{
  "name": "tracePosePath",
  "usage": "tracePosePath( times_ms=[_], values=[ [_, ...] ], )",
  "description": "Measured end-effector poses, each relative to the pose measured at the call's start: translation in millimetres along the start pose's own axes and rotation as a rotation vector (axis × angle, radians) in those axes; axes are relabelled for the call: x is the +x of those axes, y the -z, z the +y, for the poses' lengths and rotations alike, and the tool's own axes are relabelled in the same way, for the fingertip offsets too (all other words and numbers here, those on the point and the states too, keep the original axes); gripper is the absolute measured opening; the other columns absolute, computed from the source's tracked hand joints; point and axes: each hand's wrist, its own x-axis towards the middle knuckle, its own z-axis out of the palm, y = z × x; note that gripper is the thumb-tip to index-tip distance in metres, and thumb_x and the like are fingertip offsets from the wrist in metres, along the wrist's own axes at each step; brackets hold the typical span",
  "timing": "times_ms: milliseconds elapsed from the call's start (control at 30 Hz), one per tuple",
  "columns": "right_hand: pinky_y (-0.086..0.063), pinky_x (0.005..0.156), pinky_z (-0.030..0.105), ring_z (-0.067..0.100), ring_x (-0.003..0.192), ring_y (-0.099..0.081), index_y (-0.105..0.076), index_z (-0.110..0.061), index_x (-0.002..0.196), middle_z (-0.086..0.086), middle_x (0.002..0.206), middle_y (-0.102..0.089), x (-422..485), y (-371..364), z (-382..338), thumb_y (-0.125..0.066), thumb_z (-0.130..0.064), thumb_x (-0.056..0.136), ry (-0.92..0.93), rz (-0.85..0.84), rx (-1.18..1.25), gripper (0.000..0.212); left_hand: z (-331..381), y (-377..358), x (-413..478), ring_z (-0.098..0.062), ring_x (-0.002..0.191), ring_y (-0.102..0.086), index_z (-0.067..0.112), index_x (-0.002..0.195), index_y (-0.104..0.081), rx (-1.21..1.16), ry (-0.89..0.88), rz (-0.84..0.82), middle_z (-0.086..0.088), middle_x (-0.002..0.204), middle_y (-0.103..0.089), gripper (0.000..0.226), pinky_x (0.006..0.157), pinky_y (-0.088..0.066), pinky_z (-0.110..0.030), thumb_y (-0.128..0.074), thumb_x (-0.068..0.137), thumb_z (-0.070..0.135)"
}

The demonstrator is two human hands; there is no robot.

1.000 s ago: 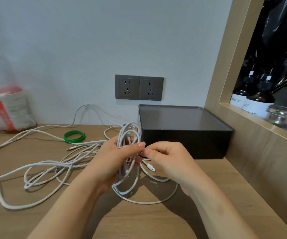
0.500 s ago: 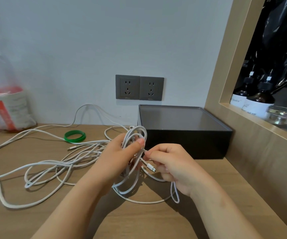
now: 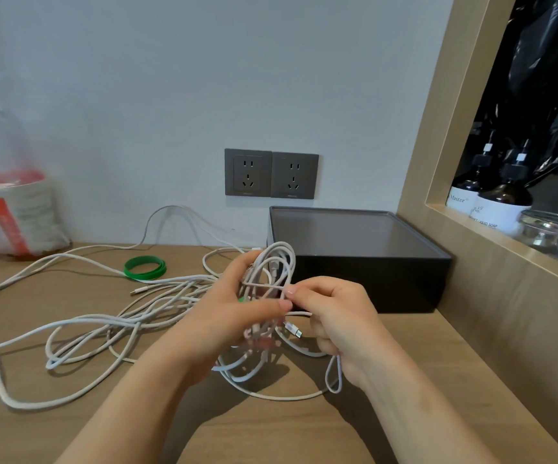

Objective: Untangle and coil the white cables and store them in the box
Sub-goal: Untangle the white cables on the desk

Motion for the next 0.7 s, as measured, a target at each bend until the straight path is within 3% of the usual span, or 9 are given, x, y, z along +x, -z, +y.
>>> tracePosePath(
  times_ms=[100,200,300,533,700],
  values=[
    [-0.028,0.043,0.016,0.003,0.046,-0.037,-0.072,-0.019,0.084,-0.013,0.046,-0.049,2.1,2.9,1.6,-0.06,-0.024,0.09,-0.01,-0.01,0.02,0.014,-1.8,-1.8,0.7,-0.018,0.074,-0.07,0.05,0.107,-0.048,0.044,-0.019,0.018,-0.009,0.096,-0.066,0.062,0.059,-0.056,-0.029,-0.072,0.078,0.001],
    [-0.024,0.037,0.017,0.006,0.043,-0.031,-0.072,-0.01,0.084,0.0,0.056,-0.046,2.1,5.0,0.5,-0.057,-0.017,0.092,-0.045,-0.071,0.114,0.019,-3.2,-1.2,2.5,-0.013,0.065,-0.067,0.045,0.113,-0.046,0.066,-0.048,0.046,-0.007,0.09,-0.064,0.058,0.057,-0.054,-0.026,-0.067,0.083,0.0],
    [-0.023,0.038,0.019,0.007,0.041,-0.028,-0.073,-0.011,0.077,-0.003,0.048,-0.041,1.9,5.7,-1.6,-0.059,-0.019,0.091,-0.039,-0.034,0.022,0.021,-4.5,-2.3,2.9,-0.008,0.059,-0.064,0.049,0.106,-0.043,0.13,-0.082,0.049,-0.006,0.089,-0.063,0.055,0.053,-0.05,-0.021,-0.063,0.086,0.001],
    [-0.027,0.049,0.021,0.004,0.055,-0.037,-0.071,-0.019,0.076,-0.019,0.034,-0.045,-0.9,2.1,-6.4,-0.061,-0.023,0.089,-0.01,0.019,-0.018,0.017,-5.4,-5.8,2.6,-0.019,0.069,-0.068,0.043,0.122,-0.038,0.13,-0.125,0.188,0.0,0.102,-0.057,0.066,0.053,-0.054,-0.024,-0.07,0.08,0.003],
    [-0.029,0.042,0.011,-0.005,0.034,-0.044,-0.069,-0.026,0.076,-0.019,0.037,-0.048,-0.1,-0.7,-2.3,-0.062,-0.024,0.088,0.058,0.056,-0.044,0.015,-7.7,-7.5,3.0,-0.022,0.077,-0.067,0.059,0.118,-0.027,0.258,-0.264,0.183,0.014,0.114,-0.04,0.078,0.065,-0.059,-0.032,-0.072,0.079,0.009]
  ],
)
